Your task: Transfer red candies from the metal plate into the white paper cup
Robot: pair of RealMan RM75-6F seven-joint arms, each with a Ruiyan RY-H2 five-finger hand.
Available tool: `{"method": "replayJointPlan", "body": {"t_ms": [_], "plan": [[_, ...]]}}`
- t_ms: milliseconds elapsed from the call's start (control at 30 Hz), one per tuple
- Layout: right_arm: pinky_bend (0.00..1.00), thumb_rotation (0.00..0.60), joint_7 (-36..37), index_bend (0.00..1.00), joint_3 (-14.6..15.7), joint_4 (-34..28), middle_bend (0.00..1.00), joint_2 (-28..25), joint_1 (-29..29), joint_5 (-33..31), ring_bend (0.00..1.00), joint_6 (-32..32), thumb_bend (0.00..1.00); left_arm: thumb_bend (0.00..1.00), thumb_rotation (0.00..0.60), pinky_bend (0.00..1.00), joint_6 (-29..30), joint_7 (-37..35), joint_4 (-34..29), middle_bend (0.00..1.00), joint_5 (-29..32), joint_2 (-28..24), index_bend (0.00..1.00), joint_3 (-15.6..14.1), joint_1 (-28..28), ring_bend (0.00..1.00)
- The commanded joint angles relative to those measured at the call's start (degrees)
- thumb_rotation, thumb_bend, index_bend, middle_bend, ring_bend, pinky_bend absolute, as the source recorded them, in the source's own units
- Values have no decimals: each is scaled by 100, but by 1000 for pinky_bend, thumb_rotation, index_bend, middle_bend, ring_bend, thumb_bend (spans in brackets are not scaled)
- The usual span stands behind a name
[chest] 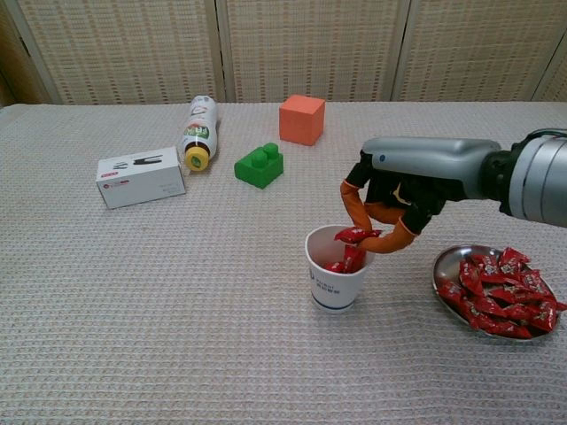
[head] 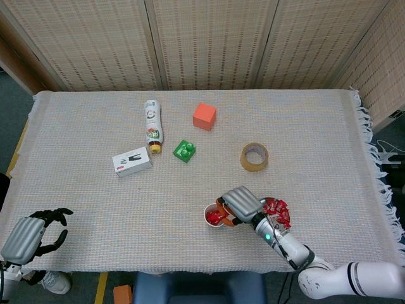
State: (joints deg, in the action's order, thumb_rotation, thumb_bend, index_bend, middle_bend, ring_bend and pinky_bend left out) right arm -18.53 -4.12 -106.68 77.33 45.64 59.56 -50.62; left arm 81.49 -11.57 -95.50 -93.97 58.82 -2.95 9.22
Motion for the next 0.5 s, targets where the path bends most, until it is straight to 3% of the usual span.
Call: {"method": "replayJointPlan", "body": {"t_ms": [33,300,367,500], "plan": [[1000,600,53,515,10,-17,880,-32,-23,41,776,6,264,432,600,415,-4,-5,-2,477,8,-2,301,1,0,400],[1000,600,205,320,74,-128,880,-261,-142,236,776,-26,153,432,600,415,-15,25,-8,477,-12,-2,301,-8,5,406],[1000,600,223,308,113,-154,880,-324,-203,293,776,-81,151,432,600,415,-12,23,-14,477,-22,-7,301,-11,5,412],[1000,600,-18,392,319,-193,880,-565,-345,223,776,-199,151,432,600,415,14,7,-4,478,-11,-4,301,-2,-6,412]]}}
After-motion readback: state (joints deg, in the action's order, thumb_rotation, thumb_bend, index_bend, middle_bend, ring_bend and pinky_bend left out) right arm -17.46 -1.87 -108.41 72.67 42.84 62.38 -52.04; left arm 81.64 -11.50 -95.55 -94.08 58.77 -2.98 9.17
